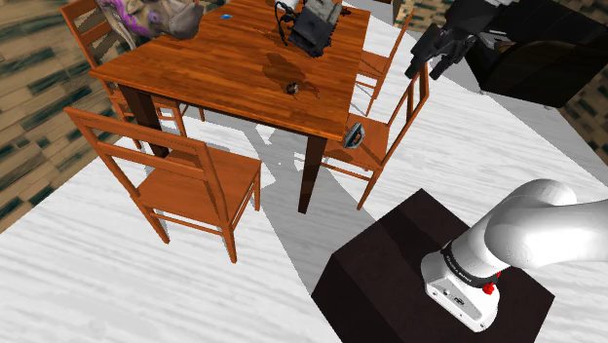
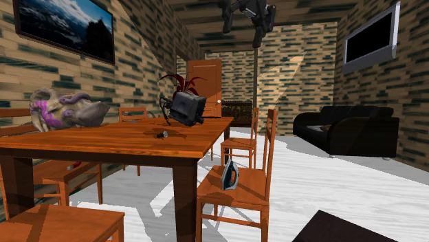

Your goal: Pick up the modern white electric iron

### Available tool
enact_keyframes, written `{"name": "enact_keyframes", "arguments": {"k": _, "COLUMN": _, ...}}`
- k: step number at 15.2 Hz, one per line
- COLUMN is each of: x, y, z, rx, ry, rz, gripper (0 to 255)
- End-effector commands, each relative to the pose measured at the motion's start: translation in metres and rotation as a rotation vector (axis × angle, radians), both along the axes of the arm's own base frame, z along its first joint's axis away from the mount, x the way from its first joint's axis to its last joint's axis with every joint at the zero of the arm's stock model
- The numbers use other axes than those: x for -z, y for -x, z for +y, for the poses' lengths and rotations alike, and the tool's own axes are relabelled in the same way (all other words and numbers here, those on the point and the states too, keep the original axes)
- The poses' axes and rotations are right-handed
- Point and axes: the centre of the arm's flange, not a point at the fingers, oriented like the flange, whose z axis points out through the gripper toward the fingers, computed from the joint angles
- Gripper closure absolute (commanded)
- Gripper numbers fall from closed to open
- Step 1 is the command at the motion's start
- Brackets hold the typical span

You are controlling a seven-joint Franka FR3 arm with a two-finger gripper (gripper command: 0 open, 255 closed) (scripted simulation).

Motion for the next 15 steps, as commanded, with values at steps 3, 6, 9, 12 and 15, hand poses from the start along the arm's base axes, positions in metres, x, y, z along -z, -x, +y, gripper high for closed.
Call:
{"name": "enact_keyframes", "arguments": {"k": 3, "x": 0.017, "y": -0.011, "z": -0.019, "rx": -0.029, "ry": -0.004, "rz": 0.008, "gripper": 0}}
{"name": "enact_keyframes", "arguments": {"k": 6, "x": 0.043, "y": -0.029, "z": -0.046, "rx": -0.072, "ry": -0.01, "rz": 0.019, "gripper": 0}}
{"name": "enact_keyframes", "arguments": {"k": 9, "x": 0.07, "y": -0.047, "z": -0.073, "rx": -0.114, "ry": -0.016, "rz": 0.031, "gripper": 0}}
{"name": "enact_keyframes", "arguments": {"k": 12, "x": 0.097, "y": -0.066, "z": -0.099, "rx": -0.157, "ry": -0.021, "rz": 0.042, "gripper": 0}}
{"name": "enact_keyframes", "arguments": {"k": 15, "x": 0.124, "y": -0.086, "z": -0.123, "rx": -0.2, "ry": -0.027, "rz": 0.054, "gripper": 0}}
